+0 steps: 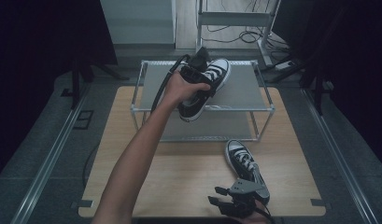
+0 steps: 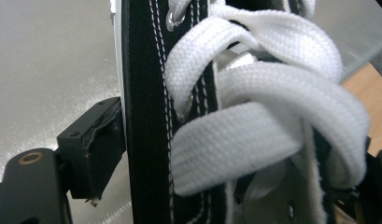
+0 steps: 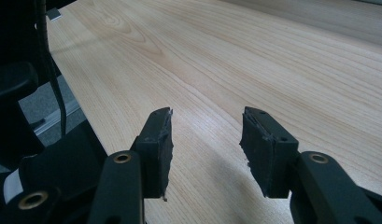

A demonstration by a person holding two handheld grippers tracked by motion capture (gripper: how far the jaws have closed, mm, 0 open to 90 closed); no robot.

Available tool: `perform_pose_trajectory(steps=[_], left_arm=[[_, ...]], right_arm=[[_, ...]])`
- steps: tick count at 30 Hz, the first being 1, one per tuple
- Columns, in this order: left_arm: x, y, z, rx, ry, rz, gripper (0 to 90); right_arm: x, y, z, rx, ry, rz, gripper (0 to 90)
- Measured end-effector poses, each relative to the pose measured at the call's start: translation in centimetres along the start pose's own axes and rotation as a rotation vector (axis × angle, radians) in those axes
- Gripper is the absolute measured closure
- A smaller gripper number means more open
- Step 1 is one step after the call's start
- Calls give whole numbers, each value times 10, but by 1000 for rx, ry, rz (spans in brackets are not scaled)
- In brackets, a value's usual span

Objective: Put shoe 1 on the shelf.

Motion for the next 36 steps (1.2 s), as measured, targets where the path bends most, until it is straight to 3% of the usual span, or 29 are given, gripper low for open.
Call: perform_pose_trajectory(steps=[8,10,14,31,36], left_arm=[[8,18,-11,-86,28,-13,164],[10,26,-17,-127,65,-10,163],[12,33,-20,-161,72,-13,163],[22,45,-37,-287,110,-35,163],[25,46,-47,-354,143,-30,163]], right_arm=[[1,0,0,1,2,3,531],[1,0,-1,0,4,4,532],[0,0,0,3,10,5,531],[-2,0,1,13,12,12,534],[-2,1,1,13,12,14,535]])
Point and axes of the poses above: each handheld gripper's, and its own axes: x roughly forward along the jaws, y roughly out of its top, z roughly to its right, the point moved 8 cm from there along x, roughly forward along the jaws, and after that the axes turned 5 degrees about -z, right-handed, at the moved point
